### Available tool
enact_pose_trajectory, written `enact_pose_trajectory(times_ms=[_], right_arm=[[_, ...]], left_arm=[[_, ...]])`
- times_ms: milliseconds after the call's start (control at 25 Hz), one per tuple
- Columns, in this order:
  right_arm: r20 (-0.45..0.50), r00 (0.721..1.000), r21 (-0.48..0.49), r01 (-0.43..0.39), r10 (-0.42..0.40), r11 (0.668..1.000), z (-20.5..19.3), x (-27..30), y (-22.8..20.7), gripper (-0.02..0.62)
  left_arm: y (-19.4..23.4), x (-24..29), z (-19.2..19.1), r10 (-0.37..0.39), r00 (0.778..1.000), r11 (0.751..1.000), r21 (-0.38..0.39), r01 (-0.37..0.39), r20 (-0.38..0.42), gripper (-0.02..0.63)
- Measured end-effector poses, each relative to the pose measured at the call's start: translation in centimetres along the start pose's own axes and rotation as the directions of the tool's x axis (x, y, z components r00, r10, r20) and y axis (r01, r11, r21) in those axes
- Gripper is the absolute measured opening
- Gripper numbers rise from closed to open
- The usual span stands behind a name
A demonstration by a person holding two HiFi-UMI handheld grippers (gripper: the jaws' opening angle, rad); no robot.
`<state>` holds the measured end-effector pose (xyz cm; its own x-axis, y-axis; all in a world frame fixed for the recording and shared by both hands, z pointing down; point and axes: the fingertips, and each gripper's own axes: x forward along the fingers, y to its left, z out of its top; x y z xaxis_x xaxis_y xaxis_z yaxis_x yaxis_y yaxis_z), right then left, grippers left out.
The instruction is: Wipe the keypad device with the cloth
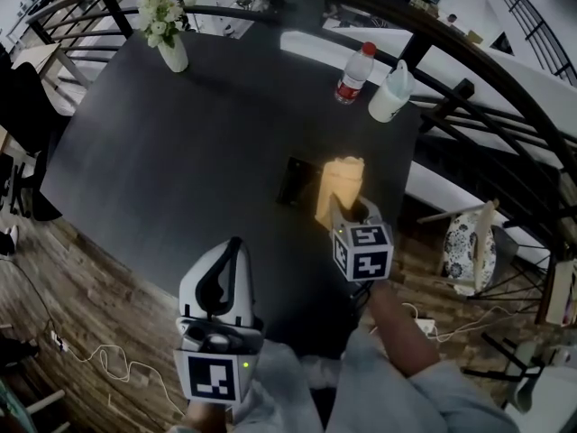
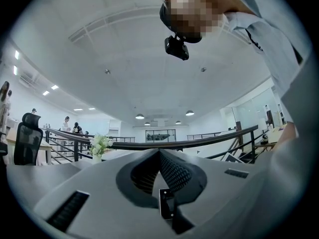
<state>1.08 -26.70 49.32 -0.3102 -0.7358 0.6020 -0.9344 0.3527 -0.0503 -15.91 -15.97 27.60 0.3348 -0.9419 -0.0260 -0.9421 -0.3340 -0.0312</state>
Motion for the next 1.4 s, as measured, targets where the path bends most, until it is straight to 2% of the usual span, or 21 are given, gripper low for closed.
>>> enact_pose_trajectory(times_ms=[480, 600, 760, 1040, 1240, 1400], right_arm=[[-0.036, 0.997, 0.036, 0.067, -0.066, 0.997, -2.0, -1.7, -2.0, 0.071], [-0.037, 0.998, 0.062, 0.061, -0.059, 0.996, -2.4, -2.3, -1.9, 0.071], [-0.018, 1.000, 0.074, 0.016, -0.015, 0.997, -2.0, -3.2, -0.4, 0.071], [0.005, 0.993, 0.027, -0.117, 0.117, 0.993, -1.4, -2.8, 4.9, 0.071], [-0.016, 0.979, -0.041, -0.202, 0.201, 0.979, -1.7, -0.7, 9.0, 0.071], [-0.042, 0.970, -0.099, -0.242, 0.239, 0.965, -1.7, 1.3, 11.4, 0.071]], left_arm=[[0.1, 0.4, -0.1, -0.016, 1.000, 1.000, -0.005, 0.016, 0.000, 0.012], [0.1, 0.4, -0.3, -0.015, 1.000, 1.000, -0.007, 0.015, -0.002, 0.012], [0.5, 0.6, -0.3, -0.011, 1.000, 1.000, -0.004, 0.011, -0.005, 0.012], [1.1, 0.6, -0.6, 0.003, 1.000, 1.000, -0.009, -0.003, -0.012, 0.012], [1.7, 0.4, -0.8, 0.024, 1.000, 1.000, -0.008, -0.024, -0.016, 0.012], [2.3, 0.2, -0.8, 0.043, 0.999, 0.999, -0.005, -0.043, -0.019, 0.012]])
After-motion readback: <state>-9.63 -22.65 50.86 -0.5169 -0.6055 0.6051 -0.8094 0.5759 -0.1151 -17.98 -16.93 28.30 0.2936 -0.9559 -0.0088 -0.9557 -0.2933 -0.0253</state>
